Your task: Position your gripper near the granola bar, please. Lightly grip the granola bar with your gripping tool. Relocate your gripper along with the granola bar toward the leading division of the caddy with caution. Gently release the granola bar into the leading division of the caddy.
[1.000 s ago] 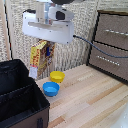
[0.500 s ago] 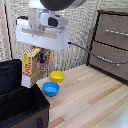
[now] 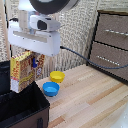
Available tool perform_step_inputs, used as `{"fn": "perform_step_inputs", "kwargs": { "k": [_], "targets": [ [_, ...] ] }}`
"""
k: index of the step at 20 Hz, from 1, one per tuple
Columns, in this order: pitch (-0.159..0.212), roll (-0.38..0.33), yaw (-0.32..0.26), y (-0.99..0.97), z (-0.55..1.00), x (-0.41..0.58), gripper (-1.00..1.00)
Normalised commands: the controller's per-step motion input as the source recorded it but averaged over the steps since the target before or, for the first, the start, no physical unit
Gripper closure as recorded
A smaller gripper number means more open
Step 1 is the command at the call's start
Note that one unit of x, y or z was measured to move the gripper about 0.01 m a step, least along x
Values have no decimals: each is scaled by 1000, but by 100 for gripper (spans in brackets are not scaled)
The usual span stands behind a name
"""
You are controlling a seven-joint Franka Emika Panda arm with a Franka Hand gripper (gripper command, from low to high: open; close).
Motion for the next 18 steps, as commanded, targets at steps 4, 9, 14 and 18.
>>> {"fn": "perform_step_inputs", "kwargs": {
  "k": [4,9,14,18],
  "targets": [
    [42,0,-152,584,151,-4,100],
    [61,0,-181,555,-43,132,100],
    [73,0,-204,401,-203,274,100],
    [91,0,-257,198,-262,205,100]
  ]
}}
